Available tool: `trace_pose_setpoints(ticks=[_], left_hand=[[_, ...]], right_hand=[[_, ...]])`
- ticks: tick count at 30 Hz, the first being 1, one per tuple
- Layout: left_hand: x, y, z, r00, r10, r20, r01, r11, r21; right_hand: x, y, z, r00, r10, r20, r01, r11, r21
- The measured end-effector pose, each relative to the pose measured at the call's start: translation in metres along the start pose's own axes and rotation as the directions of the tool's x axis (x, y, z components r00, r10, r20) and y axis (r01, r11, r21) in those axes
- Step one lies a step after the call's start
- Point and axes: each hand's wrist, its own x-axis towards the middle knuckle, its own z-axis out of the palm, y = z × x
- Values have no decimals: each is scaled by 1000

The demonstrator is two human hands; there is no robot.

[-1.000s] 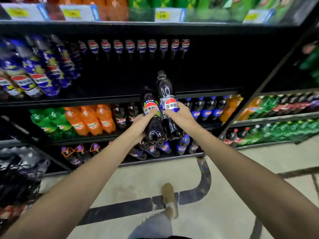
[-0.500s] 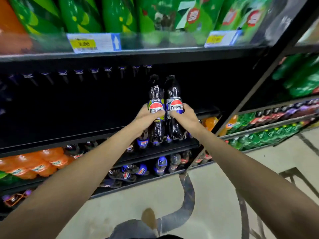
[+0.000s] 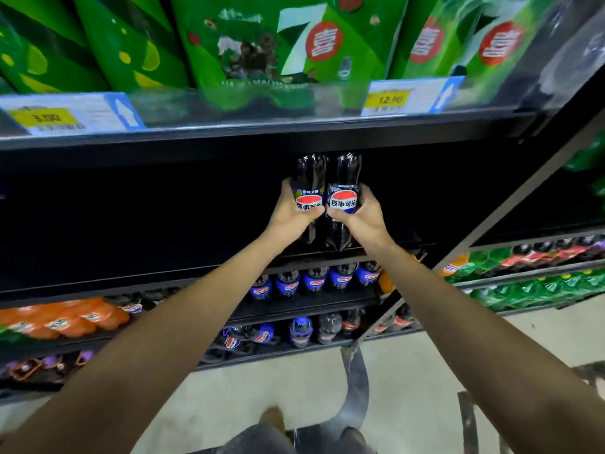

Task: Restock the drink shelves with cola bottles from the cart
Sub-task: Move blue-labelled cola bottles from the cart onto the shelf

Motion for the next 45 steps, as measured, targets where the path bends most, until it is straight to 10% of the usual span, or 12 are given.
trace_pose_setpoints(ticks=[27,45], left_hand=[[46,-73,41,969,158,-189,-112,966,232],[187,-70,57,872,44,-488,-19,998,54]], right_hand=[[99,82,27,986,-169,13,166,980,106],[191,61,54,987,-150,-57,151,988,20]])
